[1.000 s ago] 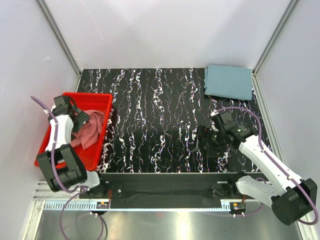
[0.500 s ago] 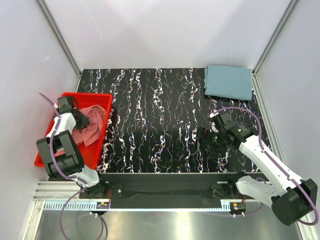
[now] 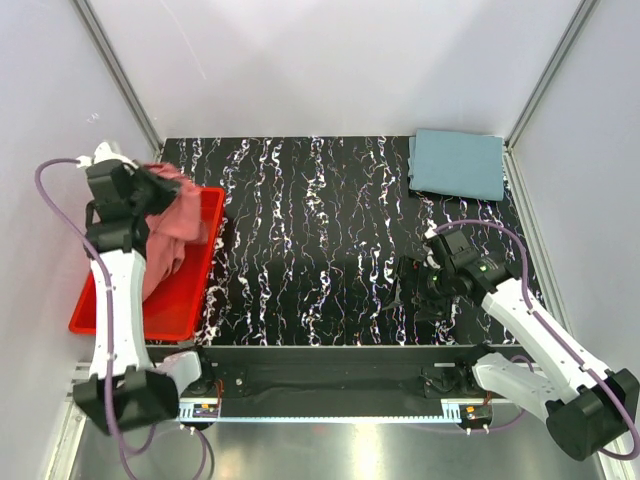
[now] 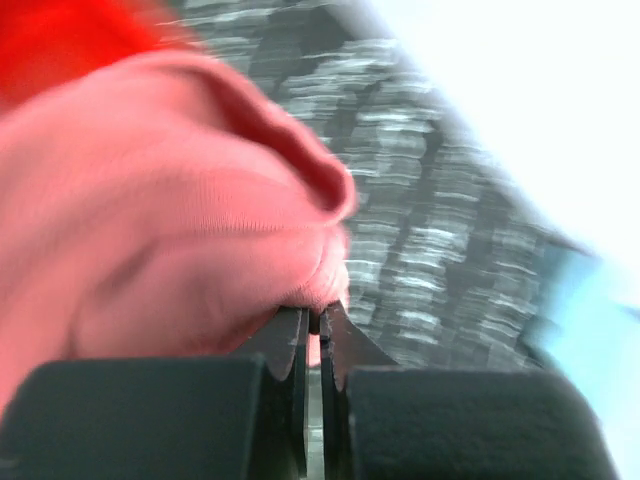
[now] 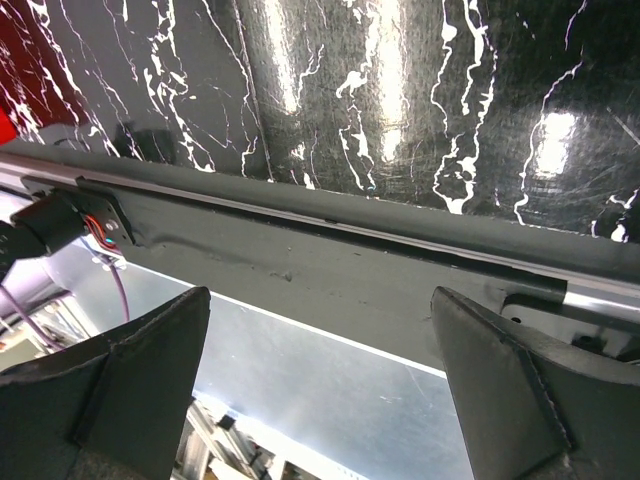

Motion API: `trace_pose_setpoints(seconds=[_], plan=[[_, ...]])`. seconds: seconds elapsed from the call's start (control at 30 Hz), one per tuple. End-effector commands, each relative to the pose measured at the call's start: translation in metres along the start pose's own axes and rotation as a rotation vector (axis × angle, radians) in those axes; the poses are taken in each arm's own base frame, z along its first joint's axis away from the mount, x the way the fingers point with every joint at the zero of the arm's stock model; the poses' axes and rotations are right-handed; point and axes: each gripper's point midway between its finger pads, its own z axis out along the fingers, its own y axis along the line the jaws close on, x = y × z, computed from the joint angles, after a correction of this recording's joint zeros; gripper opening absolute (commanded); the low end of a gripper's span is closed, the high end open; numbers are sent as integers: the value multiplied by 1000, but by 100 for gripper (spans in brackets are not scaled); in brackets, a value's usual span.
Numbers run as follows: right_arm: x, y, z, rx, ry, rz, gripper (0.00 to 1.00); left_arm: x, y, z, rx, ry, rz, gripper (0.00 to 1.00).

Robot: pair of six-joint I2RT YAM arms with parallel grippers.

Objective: Fold and stack the t-shirts
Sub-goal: Move the tshirt to the center of the board

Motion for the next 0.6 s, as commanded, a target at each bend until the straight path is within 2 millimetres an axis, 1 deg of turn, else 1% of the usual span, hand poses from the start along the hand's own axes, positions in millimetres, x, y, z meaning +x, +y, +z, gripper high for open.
trace_pose_setpoints(seconds=[0.0, 0.03, 0.07, 0.1, 0.13, 0.17, 0.2, 0.23, 0.27, 0.3, 0.33, 0.37, 0.4, 0.43, 0.47, 0.5, 0.53, 0.57], plan=[[-7, 5, 0, -22, -46, 35, 100, 5, -123, -49, 442, 26, -74, 0], [-8, 6, 0, -25, -45, 42, 100, 3, -142, -58, 485, 27, -67, 0], [-8, 7, -1, -26, -46, 41, 100, 10, -154, -64, 497, 62, -42, 0], [-9, 7, -2, -22, -50, 43, 100, 26, -178, -76, 544, 119, 7, 0], [-11, 9, -3, -25, -56, 39, 100, 13, -207, -91, 605, 108, 65, 0], [-12, 9, -5, -21, -62, 36, 100, 23, -215, -99, 618, 158, 92, 0], [-14, 8, -5, -12, -70, 36, 99, 32, -235, -116, 685, 194, 133, 0], [-16, 9, -8, -12, -80, 31, 100, 25, -251, -138, 749, 178, 159, 0], [-16, 9, -9, -8, -81, 32, 100, 27, -259, -147, 778, 192, 170, 0], [-17, 9, -10, -5, -87, 30, 100, 32, -269, -161, 829, 210, 181, 0], [-18, 10, -12, -6, -91, 30, 100, 33, -278, -176, 880, 227, 173, 0], [-18, 10, -13, -5, -95, 28, 100, 32, -284, -188, 921, 226, 171, 0], [-19, 10, -13, -6, -102, 31, 100, 41, -291, -199, 963, 252, 178, 0], [-19, 11, -15, -10, -109, 29, 100, 46, -292, -202, 971, 267, 169, 0], [-20, 11, -16, -11, -112, 29, 100, 61, -292, -195, 979, 307, 150, 0], [-19, 10, -16, -9, -114, 32, 100, 71, -291, -202, 1019, 348, 132, 0], [-19, 10, -16, -10, -116, 38, 100, 79, -292, -203, 1035, 391, 78, 0], [-18, 10, -16, -14, -117, 39, 100, 93, -290, -190, 1042, 410, 61, 0]])
